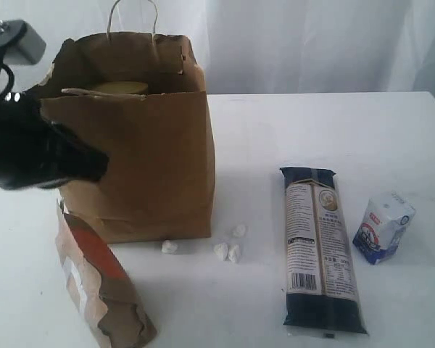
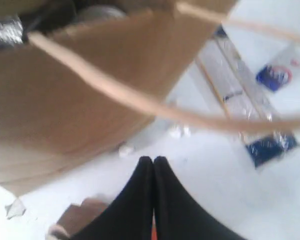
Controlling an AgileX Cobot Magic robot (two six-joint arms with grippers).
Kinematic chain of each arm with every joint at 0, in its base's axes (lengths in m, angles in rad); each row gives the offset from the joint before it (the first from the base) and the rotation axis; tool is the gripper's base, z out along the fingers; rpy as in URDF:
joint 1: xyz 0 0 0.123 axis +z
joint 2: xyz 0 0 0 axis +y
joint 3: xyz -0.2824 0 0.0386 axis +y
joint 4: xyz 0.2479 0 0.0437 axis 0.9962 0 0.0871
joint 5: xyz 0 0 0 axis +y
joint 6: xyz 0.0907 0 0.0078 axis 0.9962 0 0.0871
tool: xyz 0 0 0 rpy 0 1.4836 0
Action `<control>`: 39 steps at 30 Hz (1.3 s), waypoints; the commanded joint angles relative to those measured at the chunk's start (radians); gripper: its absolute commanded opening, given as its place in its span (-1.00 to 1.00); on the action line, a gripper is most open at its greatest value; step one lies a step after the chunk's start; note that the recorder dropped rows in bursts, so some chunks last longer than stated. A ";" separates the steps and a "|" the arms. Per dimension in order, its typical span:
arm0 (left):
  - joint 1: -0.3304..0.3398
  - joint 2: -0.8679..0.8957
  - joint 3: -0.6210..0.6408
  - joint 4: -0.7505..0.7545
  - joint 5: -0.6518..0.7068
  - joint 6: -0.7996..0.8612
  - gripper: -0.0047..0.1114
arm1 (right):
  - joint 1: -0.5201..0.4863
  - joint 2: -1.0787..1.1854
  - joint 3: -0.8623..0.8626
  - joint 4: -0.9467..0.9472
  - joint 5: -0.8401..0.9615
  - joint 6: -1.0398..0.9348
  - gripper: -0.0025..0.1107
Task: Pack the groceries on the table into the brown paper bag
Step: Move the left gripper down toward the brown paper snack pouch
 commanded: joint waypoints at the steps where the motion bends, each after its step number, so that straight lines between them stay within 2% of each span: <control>1: -0.008 -0.032 -0.004 -0.025 0.163 0.224 -0.92 | 0.004 -0.005 0.005 -0.006 -0.008 -0.009 -0.96; 6: -0.008 -0.061 -0.004 -0.167 0.174 0.270 -0.92 | 0.004 -0.005 0.005 -0.006 -0.008 -0.009 -0.96; 13: -0.008 -0.062 -0.004 -0.105 0.188 0.280 -0.87 | 0.004 -0.005 0.005 -0.006 -0.008 -0.009 -0.96; 16: -0.008 -0.062 -0.004 -0.098 0.197 0.345 -0.51 | 0.004 -0.005 0.005 -0.006 -0.008 -0.009 -0.96; 19: -0.008 -0.062 -0.004 -0.105 0.221 0.338 0.11 | 0.004 -0.005 0.005 -0.006 -0.008 -0.009 -0.96; 21: -0.008 -0.062 -0.004 -0.102 0.230 0.338 0.61 | 0.004 -0.005 0.005 -0.006 -0.008 -0.009 -0.96; 22: -0.008 -0.062 -0.004 -0.102 0.230 0.338 0.79 | 0.004 -0.005 0.005 -0.006 -0.008 -0.009 -0.96; 23: -0.008 -0.062 -0.004 -0.107 0.230 0.334 0.89 | 0.004 -0.005 0.005 -0.006 -0.008 -0.009 -0.96; 27: -0.008 -0.062 -0.004 -0.107 0.230 0.278 0.89 | 0.004 -0.005 0.005 -0.006 -0.008 -0.009 -0.96; 30: -0.006 -0.062 -0.004 -0.056 0.230 0.112 0.89 | 0.004 -0.005 0.005 -0.006 -0.008 -0.009 -0.96; 34: -0.006 -0.060 -0.004 0.199 0.255 -0.324 0.89 | 0.004 -0.005 0.005 -0.006 -0.008 -0.009 -0.96; 36: -0.006 -0.060 -0.004 0.330 0.287 -0.471 0.89 | 0.004 -0.005 0.005 -0.006 -0.008 -0.009 -0.96; 39: -0.006 -0.060 -0.004 0.472 0.371 -0.600 0.89 | 0.004 -0.005 0.005 -0.006 -0.008 -0.009 -0.96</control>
